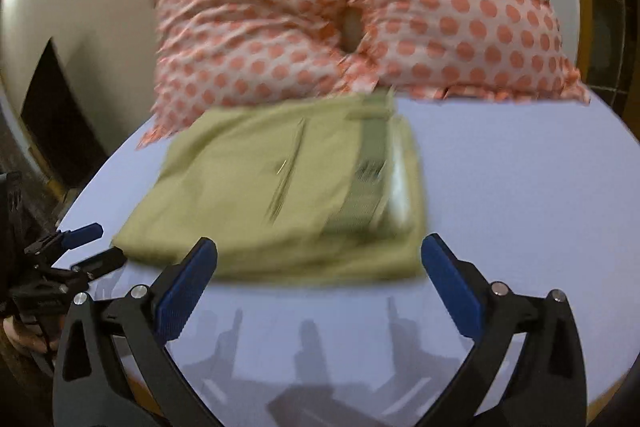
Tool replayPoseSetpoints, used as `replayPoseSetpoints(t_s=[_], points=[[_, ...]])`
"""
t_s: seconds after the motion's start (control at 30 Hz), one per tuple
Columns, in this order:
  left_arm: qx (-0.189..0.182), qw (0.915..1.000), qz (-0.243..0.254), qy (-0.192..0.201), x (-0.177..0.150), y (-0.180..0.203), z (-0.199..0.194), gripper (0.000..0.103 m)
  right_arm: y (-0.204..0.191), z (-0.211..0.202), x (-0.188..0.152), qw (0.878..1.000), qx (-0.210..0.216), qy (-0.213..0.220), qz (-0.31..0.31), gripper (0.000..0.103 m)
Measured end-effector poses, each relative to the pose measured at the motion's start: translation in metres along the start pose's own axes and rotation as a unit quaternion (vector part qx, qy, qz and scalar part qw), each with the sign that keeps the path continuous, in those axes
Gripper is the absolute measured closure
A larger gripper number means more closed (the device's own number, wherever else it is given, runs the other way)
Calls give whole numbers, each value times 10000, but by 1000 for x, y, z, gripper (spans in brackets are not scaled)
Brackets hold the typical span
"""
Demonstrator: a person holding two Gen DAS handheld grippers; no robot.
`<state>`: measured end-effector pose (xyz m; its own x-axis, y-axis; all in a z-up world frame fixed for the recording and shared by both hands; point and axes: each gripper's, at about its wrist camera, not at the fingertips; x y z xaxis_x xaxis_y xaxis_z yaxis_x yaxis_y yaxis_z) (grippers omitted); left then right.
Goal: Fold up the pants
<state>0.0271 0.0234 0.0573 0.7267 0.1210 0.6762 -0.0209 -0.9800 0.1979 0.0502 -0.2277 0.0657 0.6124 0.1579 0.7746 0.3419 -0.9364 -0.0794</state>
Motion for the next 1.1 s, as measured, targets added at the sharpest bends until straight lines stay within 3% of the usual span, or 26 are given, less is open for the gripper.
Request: replayPoseSetpoints(t_s=[0.07, 0.17, 0.3, 0.43, 1.1], points=[[447, 9989, 159, 18, -24, 6, 0, 2, -13, 5, -21, 9998, -5, -192, 17, 1], [614, 9979, 185, -10, -37, 9, 6, 2, -32, 18, -39, 9986, -276, -428, -168, 1], [493, 9986, -38, -180, -42, 0, 16, 2, -47, 21, -47, 9965, -566, -441, -436, 1], [473, 9989, -30, -23, -45, -1, 15, 2, -53, 22, -55, 9932, -884, -468, -587, 1], [462, 9989, -42, 72, -49, 1, 14, 2, -54, 20, -56, 9931, -924, -483, -539, 1]])
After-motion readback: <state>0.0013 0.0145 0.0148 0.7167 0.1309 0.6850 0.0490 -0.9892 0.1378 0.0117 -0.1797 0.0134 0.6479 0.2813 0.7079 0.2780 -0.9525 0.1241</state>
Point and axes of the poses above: each gripper's, at about its wrist camera, not at the fingertips, and z roughly the way its jaws point, y to its right, x to its top, and after that the axes turned 12 degrees about -z, right-handed
